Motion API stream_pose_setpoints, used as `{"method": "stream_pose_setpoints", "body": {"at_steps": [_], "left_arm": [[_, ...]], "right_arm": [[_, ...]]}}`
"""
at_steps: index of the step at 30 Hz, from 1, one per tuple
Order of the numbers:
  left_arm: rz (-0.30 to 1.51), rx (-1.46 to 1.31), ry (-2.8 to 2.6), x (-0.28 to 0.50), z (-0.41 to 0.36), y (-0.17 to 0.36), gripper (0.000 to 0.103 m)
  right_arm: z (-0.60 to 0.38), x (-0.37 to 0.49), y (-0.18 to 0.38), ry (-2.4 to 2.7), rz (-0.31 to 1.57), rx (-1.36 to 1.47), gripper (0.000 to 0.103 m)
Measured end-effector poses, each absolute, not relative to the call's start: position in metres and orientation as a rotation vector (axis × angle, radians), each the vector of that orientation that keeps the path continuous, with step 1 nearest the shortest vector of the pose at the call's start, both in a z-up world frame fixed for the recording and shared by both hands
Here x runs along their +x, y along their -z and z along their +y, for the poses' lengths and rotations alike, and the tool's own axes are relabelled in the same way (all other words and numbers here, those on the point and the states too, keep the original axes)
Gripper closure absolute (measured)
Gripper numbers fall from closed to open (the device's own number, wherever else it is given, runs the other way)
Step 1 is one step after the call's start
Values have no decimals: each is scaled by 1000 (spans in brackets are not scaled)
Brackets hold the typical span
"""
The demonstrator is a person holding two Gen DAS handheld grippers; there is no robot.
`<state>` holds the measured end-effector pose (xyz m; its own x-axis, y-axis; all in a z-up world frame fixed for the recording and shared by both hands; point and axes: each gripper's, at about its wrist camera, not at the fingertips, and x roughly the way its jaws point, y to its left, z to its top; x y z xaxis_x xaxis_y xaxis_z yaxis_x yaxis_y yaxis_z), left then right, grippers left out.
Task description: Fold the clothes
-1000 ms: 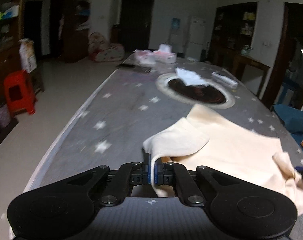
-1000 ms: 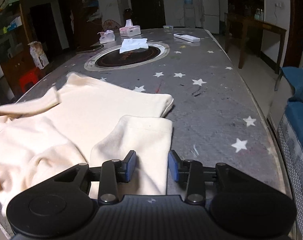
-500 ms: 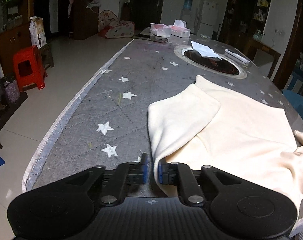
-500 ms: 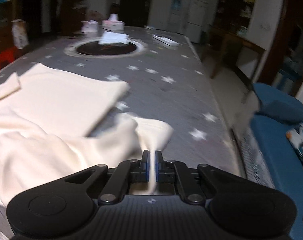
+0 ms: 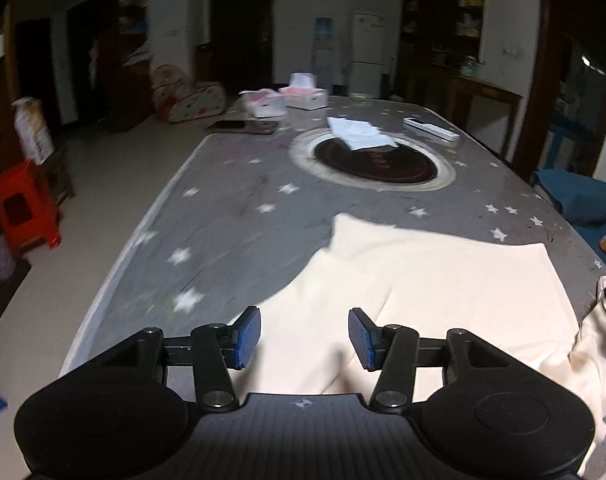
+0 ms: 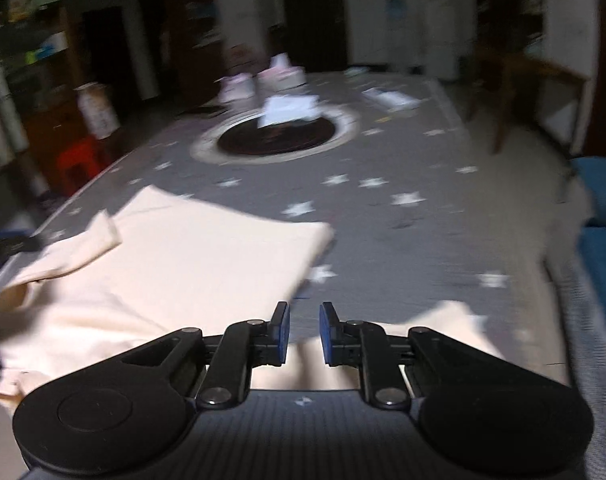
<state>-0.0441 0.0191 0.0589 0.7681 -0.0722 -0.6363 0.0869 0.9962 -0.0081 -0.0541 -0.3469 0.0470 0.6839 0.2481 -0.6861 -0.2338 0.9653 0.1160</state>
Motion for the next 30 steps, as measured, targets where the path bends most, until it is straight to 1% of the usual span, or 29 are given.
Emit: {"method": "stream_pose_setpoints", "body": {"at_steps": [3, 10, 15, 16, 17, 18, 19, 20, 23, 30], "left_arm": [[703, 54, 120, -19, 4, -56, 51], [747, 122, 167, 40, -25, -41, 51], [783, 156, 156, 76, -33, -26, 53], [785, 166, 166, 80, -35, -24, 57], [788, 176, 176, 85, -37, -21, 71], [790, 185, 185, 89, -39, -18, 76], [790, 196, 190, 93, -41, -17, 87], [788, 207, 188, 97, -43, -17, 95], [779, 222, 173, 111, -44, -18, 99], [771, 208, 80, 158, -34, -13, 100]], "right_arm": [[-333, -34, -39, -303, 814, -15, 88], [-330, 10, -19, -333, 908, 19, 88], [-325, 27, -18, -352, 923, -8, 90], [-323, 31, -19, -356, 927, -18, 93], [-321, 35, -20, -361, 930, -35, 95], [-319, 39, -20, -365, 932, -44, 98], [-317, 44, -21, -364, 936, -59, 99], [-314, 49, -22, -364, 939, -74, 99], [-307, 68, -25, -349, 939, -140, 99], [-295, 125, -35, -289, 906, -230, 99]]}}
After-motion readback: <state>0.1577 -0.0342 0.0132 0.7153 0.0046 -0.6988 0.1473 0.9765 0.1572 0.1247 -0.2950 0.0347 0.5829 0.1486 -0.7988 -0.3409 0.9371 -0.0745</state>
